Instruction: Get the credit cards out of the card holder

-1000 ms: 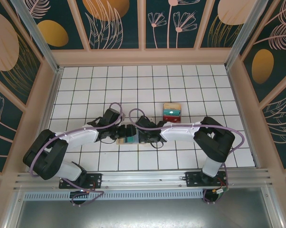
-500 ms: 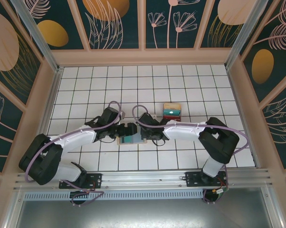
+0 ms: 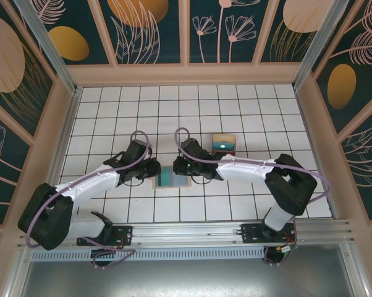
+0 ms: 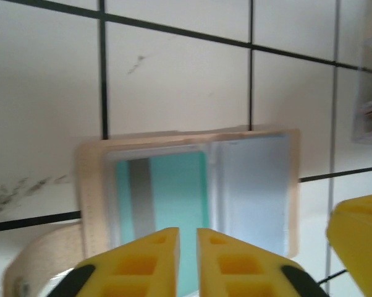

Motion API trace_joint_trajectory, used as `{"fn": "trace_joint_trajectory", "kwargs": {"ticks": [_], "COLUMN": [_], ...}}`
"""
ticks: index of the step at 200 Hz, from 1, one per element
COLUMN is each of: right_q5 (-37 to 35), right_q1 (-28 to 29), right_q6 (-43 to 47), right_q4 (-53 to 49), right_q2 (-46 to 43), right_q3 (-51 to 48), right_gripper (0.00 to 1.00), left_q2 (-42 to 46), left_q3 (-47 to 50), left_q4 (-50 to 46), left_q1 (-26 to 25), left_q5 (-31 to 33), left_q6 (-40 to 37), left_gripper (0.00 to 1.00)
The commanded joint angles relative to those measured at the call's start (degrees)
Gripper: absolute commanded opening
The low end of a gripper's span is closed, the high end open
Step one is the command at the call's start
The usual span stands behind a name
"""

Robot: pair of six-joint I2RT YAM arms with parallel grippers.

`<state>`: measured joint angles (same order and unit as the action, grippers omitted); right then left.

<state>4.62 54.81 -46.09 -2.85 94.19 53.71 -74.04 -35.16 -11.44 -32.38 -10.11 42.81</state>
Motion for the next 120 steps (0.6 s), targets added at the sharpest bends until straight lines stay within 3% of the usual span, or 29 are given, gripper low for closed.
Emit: {"fn": "trace_joint_trajectory", "kwargs": {"ticks": [1,120], "right_q5": [5.9,11.9], "right_q1": [-0.8,-1.3], "right_q6": [-2.1,-3.9], "right_q4": [4.5,5.2], "right_q2": [3.2,10.2], "right_q3": [-0.3,1.5], "right_gripper": [0.16,0.18], "left_q2": [-1.0,-6.0], "left_q3": [1.7,4.1], "left_q4": [-1.5,2.7], "left_q1": [0.2,0.2], "left_q5": [1.4,-2.4], "left_q6": [0.1,0.4], "left_gripper": [0.14,0.14]}}
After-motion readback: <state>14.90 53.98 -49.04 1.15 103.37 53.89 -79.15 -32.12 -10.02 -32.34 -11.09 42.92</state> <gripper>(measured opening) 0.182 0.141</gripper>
